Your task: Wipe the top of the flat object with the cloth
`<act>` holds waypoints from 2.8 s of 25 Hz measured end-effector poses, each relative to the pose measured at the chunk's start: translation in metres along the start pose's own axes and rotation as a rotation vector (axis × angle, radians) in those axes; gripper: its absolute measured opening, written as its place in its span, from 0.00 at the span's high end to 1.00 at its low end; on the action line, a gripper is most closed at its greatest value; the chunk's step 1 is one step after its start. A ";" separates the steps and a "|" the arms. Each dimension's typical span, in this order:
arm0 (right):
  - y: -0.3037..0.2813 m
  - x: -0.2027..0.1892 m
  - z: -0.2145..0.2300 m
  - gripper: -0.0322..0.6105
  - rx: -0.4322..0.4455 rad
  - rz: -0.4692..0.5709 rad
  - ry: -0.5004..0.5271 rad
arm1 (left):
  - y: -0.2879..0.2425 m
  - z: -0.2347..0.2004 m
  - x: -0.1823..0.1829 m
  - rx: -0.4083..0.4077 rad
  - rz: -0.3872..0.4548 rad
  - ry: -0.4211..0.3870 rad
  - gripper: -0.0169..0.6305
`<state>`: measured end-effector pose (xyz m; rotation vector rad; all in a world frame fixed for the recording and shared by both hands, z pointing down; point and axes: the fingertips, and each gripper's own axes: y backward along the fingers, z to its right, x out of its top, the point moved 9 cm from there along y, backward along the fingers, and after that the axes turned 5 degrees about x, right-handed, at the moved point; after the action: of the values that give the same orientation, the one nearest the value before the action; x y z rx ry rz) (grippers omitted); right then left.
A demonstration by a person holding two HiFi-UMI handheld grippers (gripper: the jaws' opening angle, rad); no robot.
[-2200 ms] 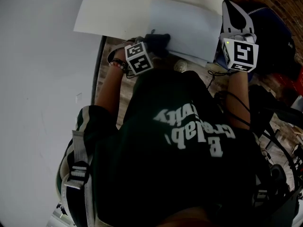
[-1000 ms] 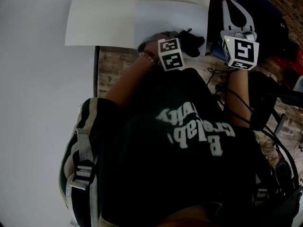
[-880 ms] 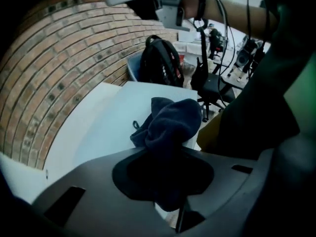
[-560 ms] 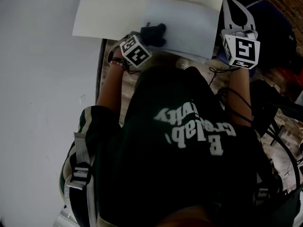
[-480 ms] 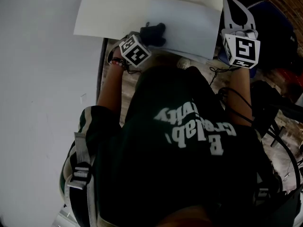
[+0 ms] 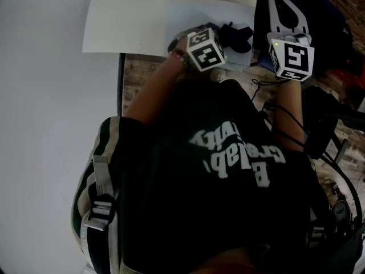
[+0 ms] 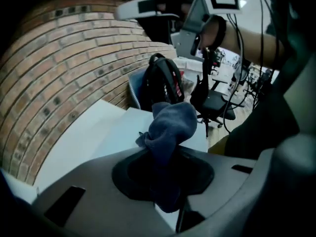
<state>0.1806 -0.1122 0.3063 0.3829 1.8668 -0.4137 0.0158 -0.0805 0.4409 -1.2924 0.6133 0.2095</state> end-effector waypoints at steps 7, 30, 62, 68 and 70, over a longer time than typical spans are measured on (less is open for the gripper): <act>0.019 -0.002 0.012 0.96 -0.066 -0.013 -0.001 | -0.052 0.015 0.026 -0.036 -0.035 -0.050 0.86; -0.034 0.015 -0.008 0.96 0.063 0.035 0.018 | 0.060 -0.062 -0.161 0.213 -0.264 0.389 0.86; -0.025 0.006 -0.010 0.96 -0.006 -0.039 -0.022 | 0.034 -0.092 -0.134 0.254 -0.231 0.317 0.86; -0.040 0.013 -0.018 0.96 -0.030 -0.077 -0.007 | 0.037 -0.098 -0.120 0.252 -0.212 0.203 0.86; -0.036 0.016 -0.019 0.96 -0.066 -0.100 0.002 | 0.031 -0.096 -0.097 0.215 -0.148 0.150 0.86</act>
<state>0.1426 -0.1344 0.3003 0.2468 1.9016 -0.4182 -0.1084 -0.1440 0.4534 -1.1454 0.6460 -0.0753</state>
